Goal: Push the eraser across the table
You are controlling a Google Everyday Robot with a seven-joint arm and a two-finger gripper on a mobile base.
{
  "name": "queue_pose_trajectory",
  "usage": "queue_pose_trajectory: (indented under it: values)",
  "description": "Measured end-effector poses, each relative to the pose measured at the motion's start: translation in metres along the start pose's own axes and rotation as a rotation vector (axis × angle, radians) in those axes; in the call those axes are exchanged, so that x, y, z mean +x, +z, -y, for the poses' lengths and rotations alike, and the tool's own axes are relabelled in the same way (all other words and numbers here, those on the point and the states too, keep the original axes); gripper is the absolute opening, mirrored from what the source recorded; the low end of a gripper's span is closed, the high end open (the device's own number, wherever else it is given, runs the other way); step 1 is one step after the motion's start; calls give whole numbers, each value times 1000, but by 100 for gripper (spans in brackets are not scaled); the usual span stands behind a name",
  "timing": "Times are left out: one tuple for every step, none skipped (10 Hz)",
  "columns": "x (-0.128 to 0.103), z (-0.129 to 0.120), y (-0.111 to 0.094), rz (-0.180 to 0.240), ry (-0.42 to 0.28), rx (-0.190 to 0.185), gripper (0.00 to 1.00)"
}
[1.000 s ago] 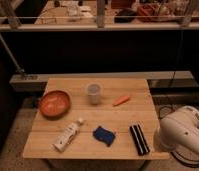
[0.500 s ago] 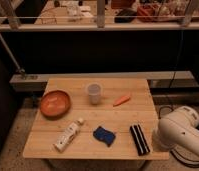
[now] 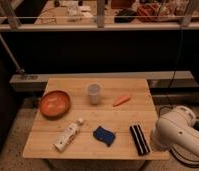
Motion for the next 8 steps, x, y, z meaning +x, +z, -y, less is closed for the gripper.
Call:
queue_pose_trajectory:
  values:
    - [0, 0, 1, 0, 1, -1, 8]
    - [-1, 1, 3, 0, 0, -1, 8]
    - [-2, 1, 4, 1, -3, -1, 8]
    - [-4, 3, 6, 1, -7, -2, 8]
    - [-5, 4, 6, 2, -9, -2, 8]
    - [-4, 3, 7, 1, -9, -3, 8]
    - [-4, 4, 9, 1, -8, -3, 8]
    - [-6, 6, 10, 1, -14, -3, 8]
